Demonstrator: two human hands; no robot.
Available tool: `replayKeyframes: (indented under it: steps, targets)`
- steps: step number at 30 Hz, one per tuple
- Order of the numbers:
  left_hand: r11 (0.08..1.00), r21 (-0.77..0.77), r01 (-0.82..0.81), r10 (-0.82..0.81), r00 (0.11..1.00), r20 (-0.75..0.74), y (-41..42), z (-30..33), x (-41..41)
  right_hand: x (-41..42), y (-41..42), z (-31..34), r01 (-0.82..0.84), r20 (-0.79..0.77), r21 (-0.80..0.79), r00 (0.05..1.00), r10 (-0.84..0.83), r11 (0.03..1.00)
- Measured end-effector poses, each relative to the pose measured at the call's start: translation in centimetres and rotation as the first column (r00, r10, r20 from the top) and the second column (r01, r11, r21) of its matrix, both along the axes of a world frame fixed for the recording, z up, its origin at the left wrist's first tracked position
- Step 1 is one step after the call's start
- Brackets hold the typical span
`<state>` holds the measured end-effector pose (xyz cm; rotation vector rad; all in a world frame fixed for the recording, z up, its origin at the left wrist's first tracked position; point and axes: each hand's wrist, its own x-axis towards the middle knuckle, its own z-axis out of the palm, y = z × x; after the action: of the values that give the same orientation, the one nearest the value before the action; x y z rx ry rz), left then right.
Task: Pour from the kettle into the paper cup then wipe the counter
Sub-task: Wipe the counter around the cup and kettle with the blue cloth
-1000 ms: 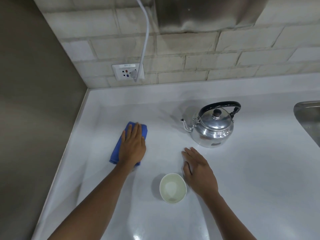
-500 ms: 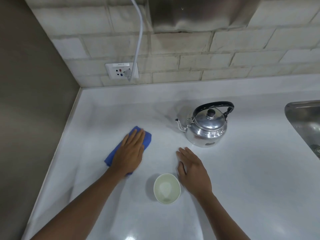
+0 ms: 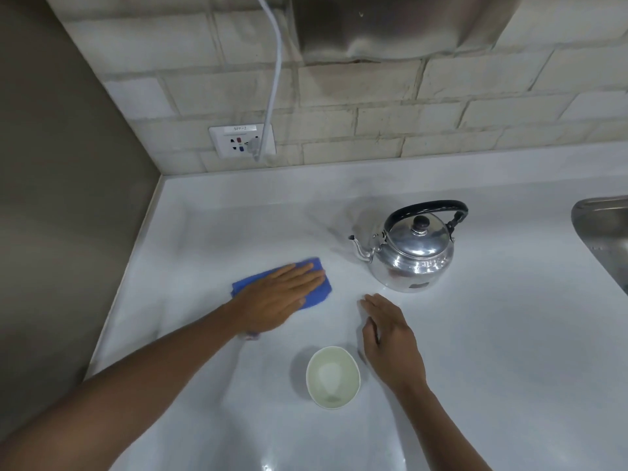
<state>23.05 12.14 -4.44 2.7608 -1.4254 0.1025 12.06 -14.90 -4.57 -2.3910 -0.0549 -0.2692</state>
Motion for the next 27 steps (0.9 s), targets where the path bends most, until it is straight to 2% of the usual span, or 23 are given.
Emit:
replayKeyframes:
  steps: [3,5,6,8,11,13,14,16,18,20,22,24,27]
  targets:
    - [0.944,-0.059,-0.325,0.320,0.944,-0.083,-1.1,0.2,1.7,0.1,0.1,0.0,0.009,-0.008,-0.002,1.000,-0.009,1.000]
    - [0.885,-0.062,-0.462,0.454,0.884,-0.110,-3.1,0.3,2.2,0.0,0.2,0.2,0.014,-0.013,-0.003,1.000,-0.014,1.000]
    - [0.884,-0.055,-0.463,0.455,0.883,-0.115,-3.8,0.3,2.2,0.0,0.1,0.2,0.013,-0.013,-0.003,1.000,-0.013,1.000]
    - [0.935,-0.061,-0.349,0.343,0.935,-0.085,-4.8,0.0,2.0,0.1,0.1,0.3,0.011,-0.007,0.002,1.000,-0.011,1.000]
    - [1.000,-0.013,-0.021,0.021,0.999,-0.040,-4.2,-0.4,-0.2,0.1,-0.1,0.2,0.015,0.012,0.007,1.000,-0.015,1.000]
    - [0.983,0.047,0.179,-0.177,0.983,-0.055,-2.4,0.1,-1.2,0.2,-0.3,0.1,0.027,0.019,0.015,0.999,-0.028,1.000]
    - [0.972,0.050,0.230,-0.227,0.972,-0.061,-1.3,0.3,-0.9,0.2,-0.2,0.2,0.029,0.017,0.015,0.999,-0.030,0.999]
    - [0.985,0.032,0.171,-0.169,0.984,-0.050,0.2,0.3,0.7,0.2,-0.1,0.3,0.034,0.008,0.016,0.999,-0.034,0.999]
    - [0.999,-0.019,-0.043,0.042,0.998,-0.056,0.2,0.2,2.2,0.2,-0.1,0.4,0.039,0.001,0.016,0.999,-0.039,0.999]
    - [0.974,-0.033,-0.225,0.222,0.973,-0.066,-1.7,0.3,2.7,0.2,0.0,0.5,0.041,-0.006,0.015,0.999,-0.041,0.999]
    - [0.948,-0.050,-0.315,0.312,0.948,-0.065,-3.8,0.3,2.7,0.2,0.0,0.6,0.037,-0.006,0.018,0.999,-0.037,0.999]
    - [0.952,-0.058,-0.301,0.296,0.952,-0.075,-5.0,0.3,2.6,0.2,0.0,0.8,0.041,-0.001,0.031,0.999,-0.041,0.999]
    - [0.993,-0.038,-0.108,0.105,0.992,-0.069,-5.8,0.2,1.8,0.2,-0.1,1.1,0.059,0.029,0.077,0.998,-0.061,0.995]
